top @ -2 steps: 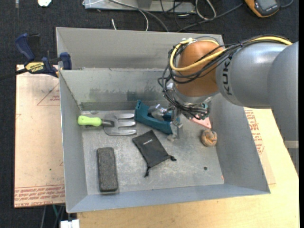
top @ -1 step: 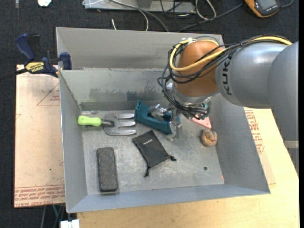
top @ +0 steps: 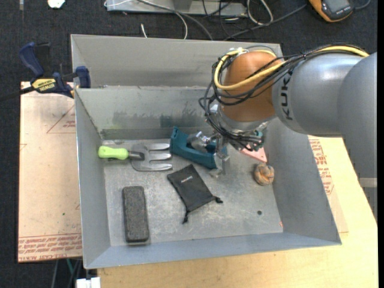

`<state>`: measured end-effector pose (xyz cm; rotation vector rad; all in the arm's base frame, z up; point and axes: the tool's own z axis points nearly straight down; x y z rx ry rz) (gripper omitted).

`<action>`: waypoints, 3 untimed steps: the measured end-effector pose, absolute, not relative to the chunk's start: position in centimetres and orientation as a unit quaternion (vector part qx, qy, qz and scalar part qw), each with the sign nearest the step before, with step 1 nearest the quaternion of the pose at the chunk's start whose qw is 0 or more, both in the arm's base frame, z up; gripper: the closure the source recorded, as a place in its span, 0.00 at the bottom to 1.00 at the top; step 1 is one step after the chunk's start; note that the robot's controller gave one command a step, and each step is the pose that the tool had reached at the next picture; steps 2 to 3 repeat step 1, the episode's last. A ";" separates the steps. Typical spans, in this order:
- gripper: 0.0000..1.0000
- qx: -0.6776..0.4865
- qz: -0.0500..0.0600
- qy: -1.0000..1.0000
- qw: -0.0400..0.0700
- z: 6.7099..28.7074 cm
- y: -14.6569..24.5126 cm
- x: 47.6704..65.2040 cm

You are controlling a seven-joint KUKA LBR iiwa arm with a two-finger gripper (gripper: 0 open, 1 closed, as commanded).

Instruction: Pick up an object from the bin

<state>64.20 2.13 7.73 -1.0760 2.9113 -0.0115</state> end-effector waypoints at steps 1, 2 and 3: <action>1.00 -0.347 -0.003 0.938 0.019 7.7 2.2 64.2; 1.00 -0.347 -0.003 0.938 0.019 7.7 2.2 64.2; 1.00 -0.347 -0.003 0.938 0.019 7.7 2.2 64.2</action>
Offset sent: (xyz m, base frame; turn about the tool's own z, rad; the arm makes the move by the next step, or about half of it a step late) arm 0.0000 0.0000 0.0000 0.0000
